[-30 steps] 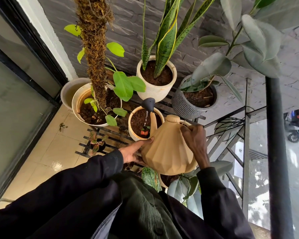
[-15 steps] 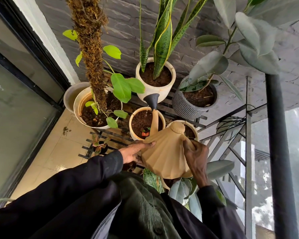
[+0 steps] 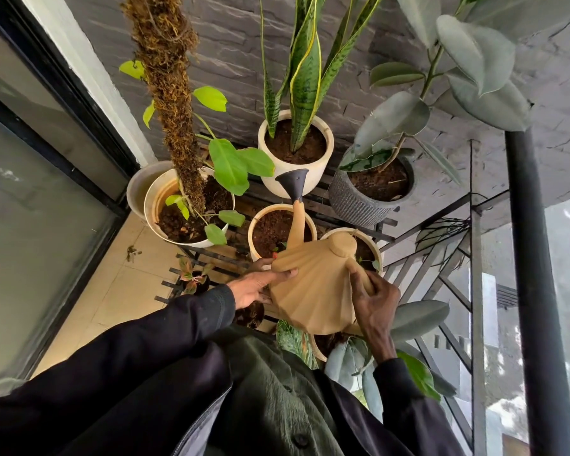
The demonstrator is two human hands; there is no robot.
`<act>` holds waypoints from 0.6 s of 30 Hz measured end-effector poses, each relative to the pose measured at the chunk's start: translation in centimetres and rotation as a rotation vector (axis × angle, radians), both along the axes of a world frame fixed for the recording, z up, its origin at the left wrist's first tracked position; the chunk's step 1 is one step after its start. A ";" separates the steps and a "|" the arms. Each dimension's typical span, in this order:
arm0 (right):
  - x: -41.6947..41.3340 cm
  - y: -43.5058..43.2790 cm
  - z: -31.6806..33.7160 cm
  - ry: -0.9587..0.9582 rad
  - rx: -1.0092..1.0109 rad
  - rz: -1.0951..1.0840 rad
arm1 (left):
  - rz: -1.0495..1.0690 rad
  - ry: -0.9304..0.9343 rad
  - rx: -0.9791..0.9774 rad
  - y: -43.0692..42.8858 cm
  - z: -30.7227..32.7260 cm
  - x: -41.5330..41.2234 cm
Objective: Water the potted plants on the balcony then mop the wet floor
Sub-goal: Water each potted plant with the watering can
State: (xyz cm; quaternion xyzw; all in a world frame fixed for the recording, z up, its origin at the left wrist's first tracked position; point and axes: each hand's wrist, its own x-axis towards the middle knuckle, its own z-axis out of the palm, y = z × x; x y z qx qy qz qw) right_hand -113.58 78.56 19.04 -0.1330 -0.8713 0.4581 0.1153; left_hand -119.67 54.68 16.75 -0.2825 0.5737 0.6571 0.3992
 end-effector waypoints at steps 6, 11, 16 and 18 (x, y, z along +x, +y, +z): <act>0.3 -0.2 0.2 0.052 -0.023 -0.008 | -0.008 0.044 -0.025 0.0 -0.2 -0.1; 0.2 0.1 -0.6 0.063 0.002 -0.023 | 0.020 0.066 -0.028 -0.1 0.0 -0.2; -0.1 -0.3 -0.3 0.077 -0.009 -0.022 | 0.018 0.067 -0.022 -0.5 0.0 -0.2; -0.1 -0.7 0.2 0.081 -0.024 -0.016 | 0.022 0.069 -0.033 -0.6 0.0 -0.2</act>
